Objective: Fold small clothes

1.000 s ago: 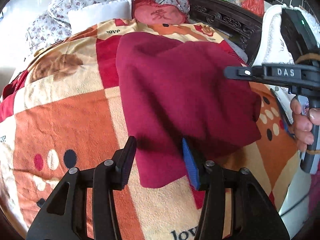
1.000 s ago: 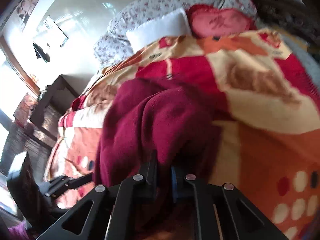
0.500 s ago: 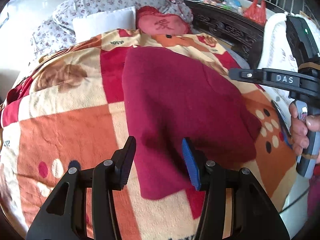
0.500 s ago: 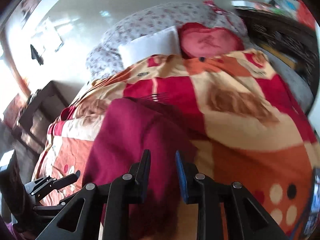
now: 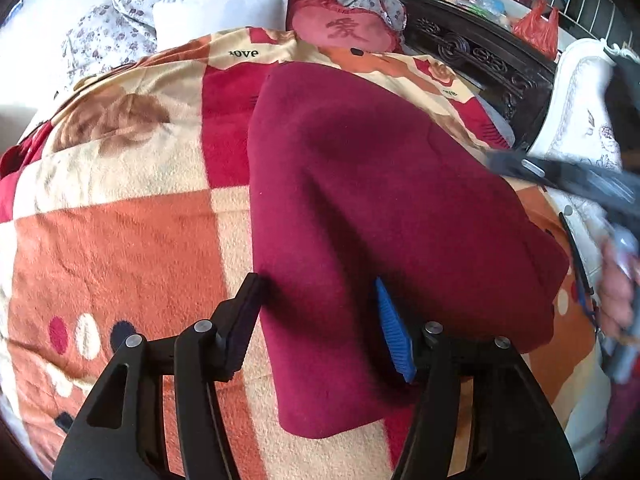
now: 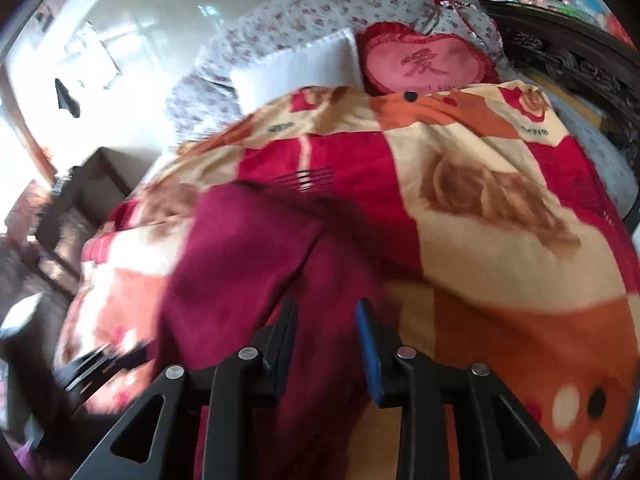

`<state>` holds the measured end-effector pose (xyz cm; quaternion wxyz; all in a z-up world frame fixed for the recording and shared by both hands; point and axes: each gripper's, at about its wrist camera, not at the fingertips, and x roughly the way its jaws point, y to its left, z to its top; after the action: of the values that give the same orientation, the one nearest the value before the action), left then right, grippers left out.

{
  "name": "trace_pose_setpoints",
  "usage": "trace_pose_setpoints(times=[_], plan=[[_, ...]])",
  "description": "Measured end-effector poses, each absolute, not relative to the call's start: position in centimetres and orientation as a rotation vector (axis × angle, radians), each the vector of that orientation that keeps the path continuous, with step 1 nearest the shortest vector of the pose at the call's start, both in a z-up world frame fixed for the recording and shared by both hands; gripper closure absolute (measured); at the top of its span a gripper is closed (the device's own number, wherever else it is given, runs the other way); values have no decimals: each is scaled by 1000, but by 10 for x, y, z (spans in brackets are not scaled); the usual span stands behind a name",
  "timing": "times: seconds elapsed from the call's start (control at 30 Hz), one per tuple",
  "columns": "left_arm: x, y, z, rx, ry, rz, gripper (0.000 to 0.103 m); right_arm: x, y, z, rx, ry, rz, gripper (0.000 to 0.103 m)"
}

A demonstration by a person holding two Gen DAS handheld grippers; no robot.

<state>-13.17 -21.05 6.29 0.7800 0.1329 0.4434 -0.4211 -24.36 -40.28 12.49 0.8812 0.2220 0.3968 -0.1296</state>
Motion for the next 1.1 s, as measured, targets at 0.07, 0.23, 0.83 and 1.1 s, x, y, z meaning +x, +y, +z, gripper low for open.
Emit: trace_pose_setpoints(times=[0.07,0.23,0.83,1.1], plan=[[-134,-210,63,288,952,-908,46,-267,-390,128,513,827,-223,60],[-138,-209,63,290,947,-894,46,-292,-363,119,599,839,-145,60],[-141,-200,71,265,958,-914,46,-299,-362,106,539,874,-225,85],[-129,-188,75,191,993,-1000,46,-318,-387,93,684,796,-204,61]])
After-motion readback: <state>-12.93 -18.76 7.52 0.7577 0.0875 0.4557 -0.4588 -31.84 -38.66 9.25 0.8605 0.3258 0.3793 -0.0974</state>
